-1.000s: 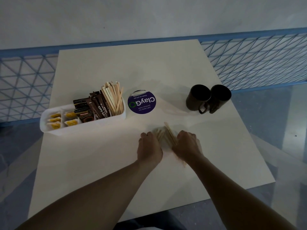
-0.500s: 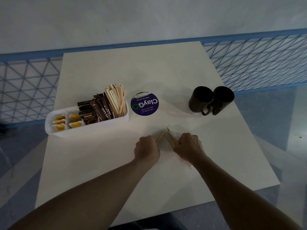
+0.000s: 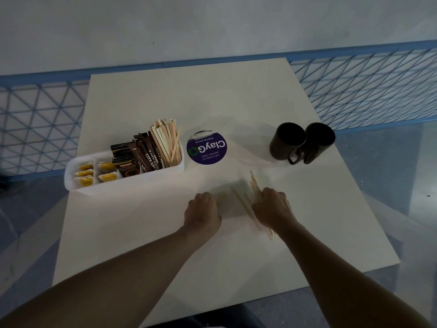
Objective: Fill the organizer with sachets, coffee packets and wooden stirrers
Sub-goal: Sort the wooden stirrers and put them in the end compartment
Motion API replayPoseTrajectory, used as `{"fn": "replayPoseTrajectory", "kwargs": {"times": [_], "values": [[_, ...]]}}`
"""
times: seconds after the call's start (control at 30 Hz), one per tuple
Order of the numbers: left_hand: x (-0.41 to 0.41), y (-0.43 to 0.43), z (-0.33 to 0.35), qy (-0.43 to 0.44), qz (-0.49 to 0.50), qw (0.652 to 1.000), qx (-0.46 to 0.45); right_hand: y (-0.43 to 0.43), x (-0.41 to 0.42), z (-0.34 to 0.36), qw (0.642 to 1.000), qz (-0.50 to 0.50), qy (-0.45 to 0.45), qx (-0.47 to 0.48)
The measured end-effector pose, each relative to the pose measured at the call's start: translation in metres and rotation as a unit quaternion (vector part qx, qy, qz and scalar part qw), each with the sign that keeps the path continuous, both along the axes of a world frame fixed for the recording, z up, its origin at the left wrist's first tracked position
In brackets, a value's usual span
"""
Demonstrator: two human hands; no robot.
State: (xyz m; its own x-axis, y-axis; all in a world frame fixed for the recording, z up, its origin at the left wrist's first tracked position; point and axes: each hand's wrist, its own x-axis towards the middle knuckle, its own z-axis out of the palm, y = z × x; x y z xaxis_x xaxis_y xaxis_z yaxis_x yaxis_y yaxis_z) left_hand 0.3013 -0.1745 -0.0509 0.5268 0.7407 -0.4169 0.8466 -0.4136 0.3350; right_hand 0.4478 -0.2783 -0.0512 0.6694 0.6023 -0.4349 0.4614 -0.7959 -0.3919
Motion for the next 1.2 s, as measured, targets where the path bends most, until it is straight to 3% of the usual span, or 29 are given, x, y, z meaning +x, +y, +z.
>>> {"fn": "replayPoseTrajectory", "kwargs": {"times": [0.43,0.63,0.83,1.2], "values": [[-0.009,0.009,0.005,-0.052,-0.044,0.998,-0.017,-0.001,-0.005,0.0,0.999,-0.038,0.032,-0.016],[-0.003,0.016,0.007,-0.023,-0.004,0.999,-0.046,-0.004,-0.003,0.0,0.999,-0.035,0.016,0.014],[-0.001,0.011,0.008,-0.013,-0.023,0.999,-0.041,-0.007,-0.001,0.006,0.997,-0.047,0.053,-0.003],[0.005,-0.026,0.004,0.03,-0.025,0.999,-0.022,-0.017,-0.014,0.001,0.999,-0.034,-0.042,0.008]]}}
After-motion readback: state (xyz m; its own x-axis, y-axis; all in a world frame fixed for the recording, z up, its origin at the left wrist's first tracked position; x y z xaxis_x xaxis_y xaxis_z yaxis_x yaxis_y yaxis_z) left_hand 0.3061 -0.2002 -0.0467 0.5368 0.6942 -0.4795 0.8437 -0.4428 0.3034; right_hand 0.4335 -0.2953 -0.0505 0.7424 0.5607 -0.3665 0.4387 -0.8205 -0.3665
